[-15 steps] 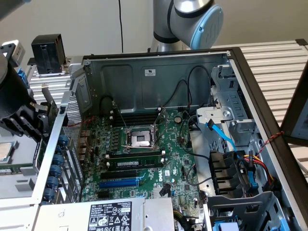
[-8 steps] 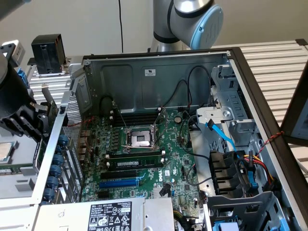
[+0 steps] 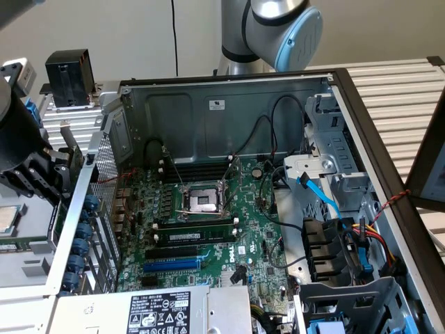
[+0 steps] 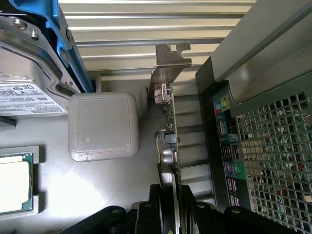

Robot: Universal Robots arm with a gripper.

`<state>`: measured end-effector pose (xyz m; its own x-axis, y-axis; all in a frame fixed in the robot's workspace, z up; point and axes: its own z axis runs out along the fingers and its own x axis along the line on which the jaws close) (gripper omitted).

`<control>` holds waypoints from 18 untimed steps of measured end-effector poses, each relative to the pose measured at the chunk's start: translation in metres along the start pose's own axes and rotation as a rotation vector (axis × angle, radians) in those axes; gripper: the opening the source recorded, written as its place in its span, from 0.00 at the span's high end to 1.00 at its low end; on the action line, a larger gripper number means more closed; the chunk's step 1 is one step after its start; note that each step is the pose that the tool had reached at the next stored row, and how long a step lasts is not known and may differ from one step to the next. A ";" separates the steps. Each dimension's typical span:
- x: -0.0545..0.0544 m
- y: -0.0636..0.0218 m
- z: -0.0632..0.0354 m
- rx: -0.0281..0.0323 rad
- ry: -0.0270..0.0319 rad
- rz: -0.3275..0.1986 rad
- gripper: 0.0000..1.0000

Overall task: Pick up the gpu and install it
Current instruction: 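Pick up the gpu and move the gpu toward the slot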

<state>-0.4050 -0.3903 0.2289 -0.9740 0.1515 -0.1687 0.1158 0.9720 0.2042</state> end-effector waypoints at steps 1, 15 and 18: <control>0.000 0.0000 0.0000 0.0000 0.0000 0.000 0.71; 0.000 -0.0001 0.0000 0.0028 0.0283 0.000 0.71; 0.000 -0.0001 0.0002 0.0032 0.0384 -0.005 0.71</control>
<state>-0.4050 -0.3904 0.2287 -0.9813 0.1394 -0.1325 0.1113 0.9734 0.2003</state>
